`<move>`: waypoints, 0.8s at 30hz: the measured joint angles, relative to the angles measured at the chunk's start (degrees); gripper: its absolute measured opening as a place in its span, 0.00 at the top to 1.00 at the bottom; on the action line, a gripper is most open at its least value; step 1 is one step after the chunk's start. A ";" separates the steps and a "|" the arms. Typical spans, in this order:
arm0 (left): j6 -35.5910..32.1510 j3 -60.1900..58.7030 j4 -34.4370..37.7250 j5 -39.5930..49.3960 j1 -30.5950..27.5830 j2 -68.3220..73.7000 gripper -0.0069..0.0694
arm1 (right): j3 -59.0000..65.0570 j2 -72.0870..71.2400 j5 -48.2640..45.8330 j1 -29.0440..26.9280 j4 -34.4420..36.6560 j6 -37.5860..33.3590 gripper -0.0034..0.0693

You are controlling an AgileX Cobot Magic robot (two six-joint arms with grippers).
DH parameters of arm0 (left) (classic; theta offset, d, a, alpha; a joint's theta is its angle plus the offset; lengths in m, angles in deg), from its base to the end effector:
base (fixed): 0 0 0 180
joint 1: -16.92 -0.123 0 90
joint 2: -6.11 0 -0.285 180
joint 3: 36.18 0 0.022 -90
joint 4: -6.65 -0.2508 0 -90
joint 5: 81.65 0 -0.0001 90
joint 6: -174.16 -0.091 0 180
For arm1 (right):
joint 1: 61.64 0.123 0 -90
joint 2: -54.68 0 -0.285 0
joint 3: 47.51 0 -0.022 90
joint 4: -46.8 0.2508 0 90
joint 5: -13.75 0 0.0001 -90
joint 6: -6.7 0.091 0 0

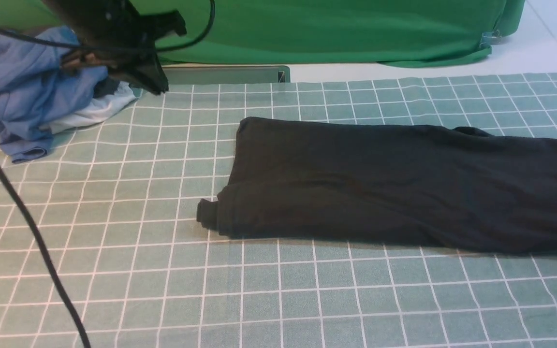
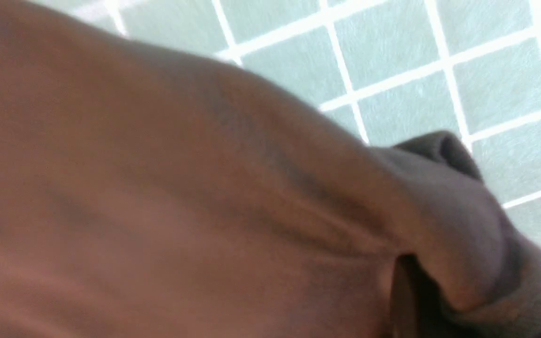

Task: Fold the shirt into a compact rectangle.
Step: 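Fold the right end of the dark garment over onto its left end with the right gripper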

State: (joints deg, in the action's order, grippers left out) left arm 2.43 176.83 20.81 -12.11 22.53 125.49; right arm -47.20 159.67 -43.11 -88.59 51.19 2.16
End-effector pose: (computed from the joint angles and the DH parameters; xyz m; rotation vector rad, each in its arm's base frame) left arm 0.4215 -0.0624 0.3287 -0.1139 2.7245 -0.4103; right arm 0.3140 -0.1531 0.2669 0.5926 2.7600 -0.0241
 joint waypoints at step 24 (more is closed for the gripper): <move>-2.46 0.13 0.17 0.01 -0.20 -1.45 0.89 | -0.29 9.16 44.35 61.74 10.31 20.49 0.77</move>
State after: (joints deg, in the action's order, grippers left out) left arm -0.03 176.96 20.98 -12.10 22.33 124.04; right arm -47.49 168.83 1.25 -26.85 61.50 22.65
